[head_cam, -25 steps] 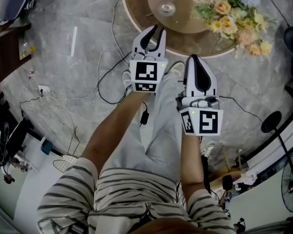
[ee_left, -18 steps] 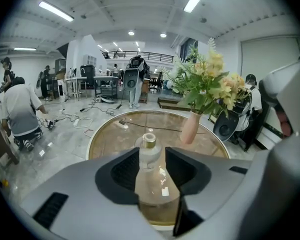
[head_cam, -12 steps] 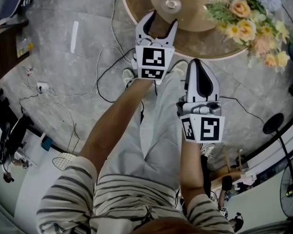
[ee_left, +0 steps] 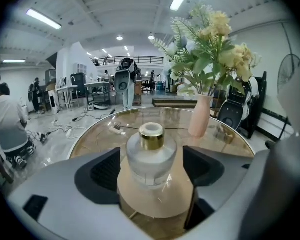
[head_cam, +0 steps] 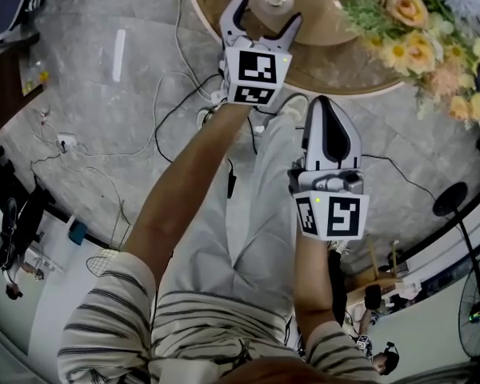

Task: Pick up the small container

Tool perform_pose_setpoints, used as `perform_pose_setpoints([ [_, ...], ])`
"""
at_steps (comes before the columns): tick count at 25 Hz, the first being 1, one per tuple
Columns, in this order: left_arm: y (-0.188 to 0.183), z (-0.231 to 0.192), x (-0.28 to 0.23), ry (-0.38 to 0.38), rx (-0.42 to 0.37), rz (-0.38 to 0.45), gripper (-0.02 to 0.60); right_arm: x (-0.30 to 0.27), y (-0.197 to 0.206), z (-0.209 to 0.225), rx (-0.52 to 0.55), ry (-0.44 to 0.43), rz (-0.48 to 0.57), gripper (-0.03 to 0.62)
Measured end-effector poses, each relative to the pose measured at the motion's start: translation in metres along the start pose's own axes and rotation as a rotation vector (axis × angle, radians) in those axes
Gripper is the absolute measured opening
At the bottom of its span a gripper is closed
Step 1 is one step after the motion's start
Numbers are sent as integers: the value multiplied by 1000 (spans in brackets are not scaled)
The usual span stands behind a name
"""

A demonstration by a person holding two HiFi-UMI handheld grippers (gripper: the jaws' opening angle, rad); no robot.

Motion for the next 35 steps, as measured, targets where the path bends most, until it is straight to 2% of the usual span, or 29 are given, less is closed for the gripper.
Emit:
perform_pose_setpoints([
  [3,2,4,-13,2,-31,-1,379,-3,7,3,-6,3,-12,11],
  [7,5,-1,-23,-17,-16,-10,377,-2,11,5,-18,7,-18,11],
  [18,11,-1,-36,-6,-36,-41,325,0,10,18,-34,25,-24,11],
  [23,13,-5,-28,10,18,-56,325,1,9,15,-24,23,-22,11],
  [35,-30,-2,15,46,-4,-31,325,16,-25,-3,44,16,19,9],
])
Point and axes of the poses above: the fingertips, and each gripper's own axes: x backward along the fingers, z to its right, y out of its underside, the point moved 3 cm from there along x, backward along the fingers, and after that the axes turned 9 degrees about -x, right-handed, at the moved point
